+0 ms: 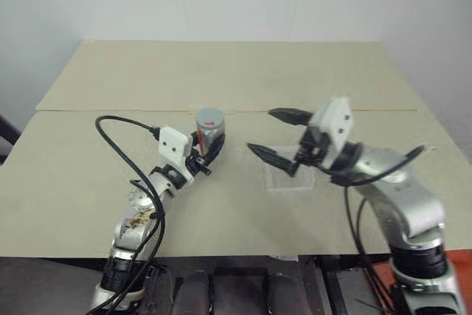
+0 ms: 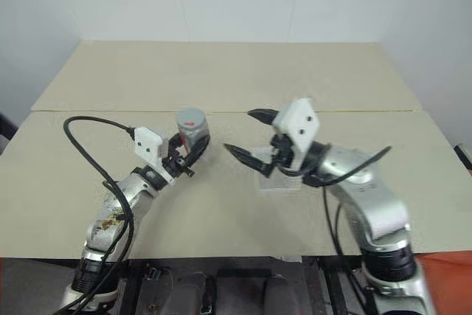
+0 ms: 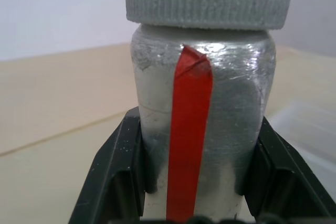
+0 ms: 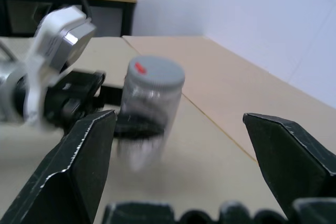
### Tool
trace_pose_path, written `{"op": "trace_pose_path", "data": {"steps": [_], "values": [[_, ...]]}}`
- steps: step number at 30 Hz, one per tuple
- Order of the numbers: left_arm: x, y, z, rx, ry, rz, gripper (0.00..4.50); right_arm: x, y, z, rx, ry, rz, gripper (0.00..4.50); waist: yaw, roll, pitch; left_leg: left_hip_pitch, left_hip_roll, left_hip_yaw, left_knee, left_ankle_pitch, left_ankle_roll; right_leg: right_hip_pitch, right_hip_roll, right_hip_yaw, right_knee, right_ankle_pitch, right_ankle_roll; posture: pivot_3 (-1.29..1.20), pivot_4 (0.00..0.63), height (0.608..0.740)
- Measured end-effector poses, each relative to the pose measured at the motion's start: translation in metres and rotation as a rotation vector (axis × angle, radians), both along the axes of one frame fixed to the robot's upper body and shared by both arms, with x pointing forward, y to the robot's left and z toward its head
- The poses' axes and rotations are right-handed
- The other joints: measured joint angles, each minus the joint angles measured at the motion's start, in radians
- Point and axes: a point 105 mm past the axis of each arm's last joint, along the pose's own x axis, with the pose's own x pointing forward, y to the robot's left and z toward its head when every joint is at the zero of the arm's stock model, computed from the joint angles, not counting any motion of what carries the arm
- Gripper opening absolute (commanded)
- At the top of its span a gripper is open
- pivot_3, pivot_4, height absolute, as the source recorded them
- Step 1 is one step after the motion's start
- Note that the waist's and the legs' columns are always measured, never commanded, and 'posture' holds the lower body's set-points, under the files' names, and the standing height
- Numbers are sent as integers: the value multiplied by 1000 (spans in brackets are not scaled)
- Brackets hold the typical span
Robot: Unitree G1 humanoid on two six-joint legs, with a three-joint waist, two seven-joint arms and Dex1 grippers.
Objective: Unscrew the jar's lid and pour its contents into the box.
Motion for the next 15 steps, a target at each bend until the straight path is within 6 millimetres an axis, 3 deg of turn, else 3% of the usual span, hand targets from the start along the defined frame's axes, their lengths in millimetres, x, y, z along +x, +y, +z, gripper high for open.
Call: {"op": "trace_pose_path", "data": {"steps": [5,15], "values": [[-2,-12,-1,-23,7,-31,1964,3,22,0,29,6,-30,4500,2,0,0,-1,0,0,0,0,0,-1,0,0,0,0,0,0,150,740],[-6,-26,4,-49,-49,-54,1964,8,36,-2,87,45,-36,4500,-4,0,0,-2,0,0,0,0,0,-2,0,0,0,0,0,0,150,740]]}}
